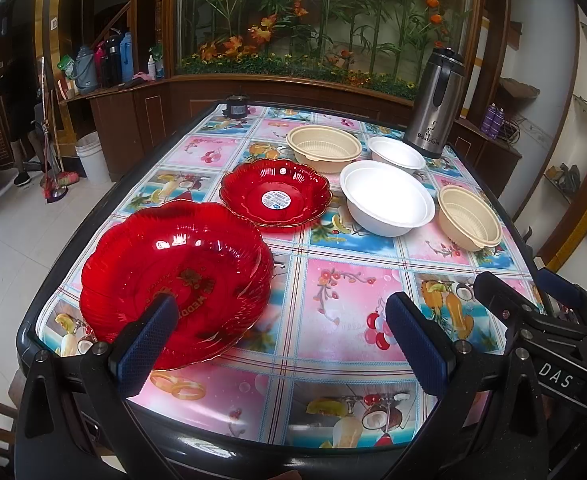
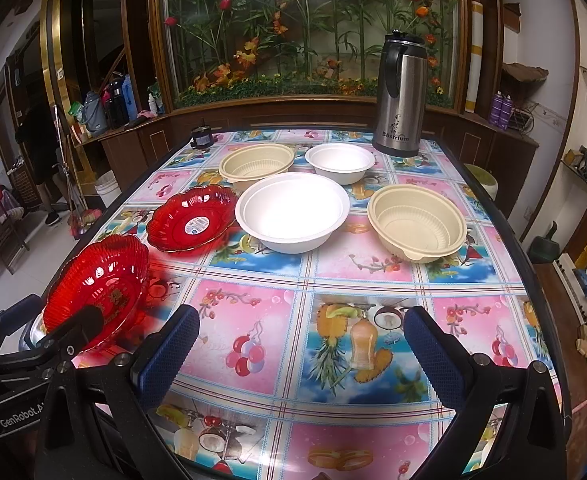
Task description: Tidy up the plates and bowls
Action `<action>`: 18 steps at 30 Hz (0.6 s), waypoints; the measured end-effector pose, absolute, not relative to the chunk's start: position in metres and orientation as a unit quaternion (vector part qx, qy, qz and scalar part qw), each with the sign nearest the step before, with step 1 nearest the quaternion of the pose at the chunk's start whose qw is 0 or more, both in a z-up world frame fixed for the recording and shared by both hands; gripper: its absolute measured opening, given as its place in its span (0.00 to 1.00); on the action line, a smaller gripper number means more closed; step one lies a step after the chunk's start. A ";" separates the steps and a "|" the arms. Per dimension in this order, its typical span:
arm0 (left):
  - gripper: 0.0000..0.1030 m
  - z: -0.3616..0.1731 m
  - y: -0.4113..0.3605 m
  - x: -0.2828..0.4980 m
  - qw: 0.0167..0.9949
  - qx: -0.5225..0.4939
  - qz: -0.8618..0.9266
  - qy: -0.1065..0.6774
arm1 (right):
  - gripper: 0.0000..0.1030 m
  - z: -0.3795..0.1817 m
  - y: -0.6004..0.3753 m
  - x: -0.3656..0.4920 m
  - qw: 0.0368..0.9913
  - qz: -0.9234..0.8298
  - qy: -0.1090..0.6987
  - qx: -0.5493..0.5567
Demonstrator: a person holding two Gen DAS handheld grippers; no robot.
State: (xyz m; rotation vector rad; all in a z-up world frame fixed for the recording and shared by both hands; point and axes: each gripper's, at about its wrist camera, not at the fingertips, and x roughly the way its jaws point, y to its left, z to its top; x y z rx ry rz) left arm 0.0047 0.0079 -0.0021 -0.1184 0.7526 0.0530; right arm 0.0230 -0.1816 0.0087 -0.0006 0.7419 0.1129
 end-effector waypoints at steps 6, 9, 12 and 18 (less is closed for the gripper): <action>1.00 -0.002 0.009 0.004 0.928 -0.059 0.025 0.367 | 1.00 0.007 -0.179 0.023 0.930 0.057 0.362 -0.001; 1.00 0.000 0.013 0.001 0.929 -0.064 0.020 0.364 | 1.00 0.007 -0.177 0.024 0.929 0.066 0.363 0.002; 1.00 0.010 0.035 -0.012 0.940 -0.072 0.031 0.333 | 1.00 0.007 -0.174 0.024 0.925 0.098 0.367 0.021; 1.00 -0.010 0.122 -0.017 0.927 -0.126 0.128 0.330 | 1.00 -0.002 -0.147 0.032 0.895 0.188 0.402 0.050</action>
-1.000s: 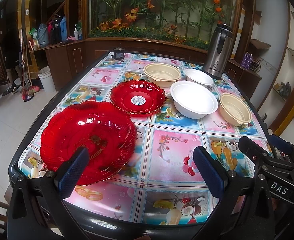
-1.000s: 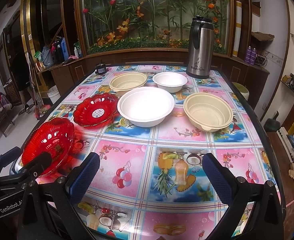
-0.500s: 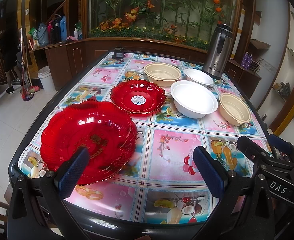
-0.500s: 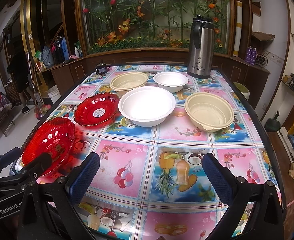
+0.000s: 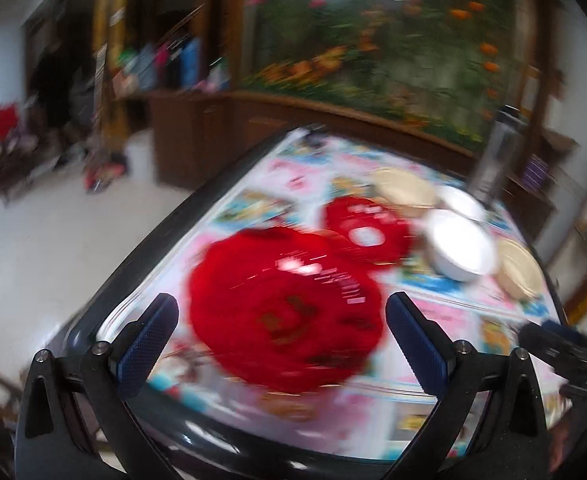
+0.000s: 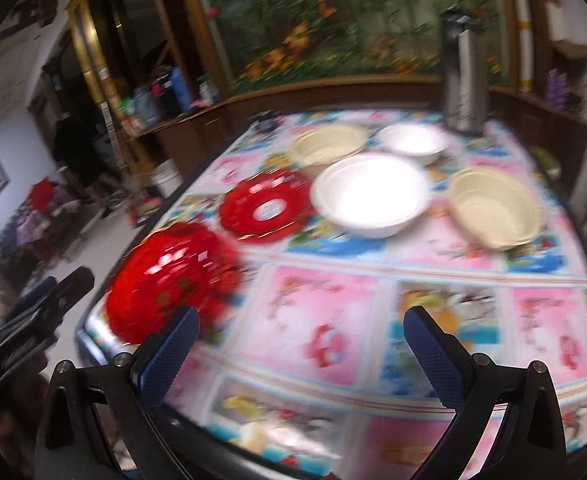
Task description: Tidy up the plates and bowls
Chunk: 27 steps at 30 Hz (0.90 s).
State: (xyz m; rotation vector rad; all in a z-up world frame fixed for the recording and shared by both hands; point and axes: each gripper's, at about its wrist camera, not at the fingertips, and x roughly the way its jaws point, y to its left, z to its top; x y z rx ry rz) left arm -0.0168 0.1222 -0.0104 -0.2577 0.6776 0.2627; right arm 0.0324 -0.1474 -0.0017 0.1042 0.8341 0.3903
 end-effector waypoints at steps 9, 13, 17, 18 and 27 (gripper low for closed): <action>1.00 -0.062 0.167 0.020 0.880 -0.161 0.184 0.408 | 0.90 -0.051 -0.066 0.091 0.803 0.298 0.501 0.127; 0.81 -0.074 0.172 0.034 0.870 -0.166 0.185 0.426 | 0.69 -0.085 -0.049 0.117 0.764 0.293 0.553 0.156; 0.46 -0.084 0.171 0.041 0.862 -0.164 0.184 0.443 | 0.59 -0.105 -0.037 0.130 0.752 0.289 0.571 0.161; 0.39 -0.087 0.171 0.043 0.859 -0.167 0.181 0.449 | 0.54 -0.110 -0.033 0.133 0.750 0.287 0.574 0.160; 0.14 -0.089 0.168 0.033 0.861 -0.164 0.187 0.443 | 0.12 -0.118 -0.024 0.133 0.758 0.270 0.579 0.131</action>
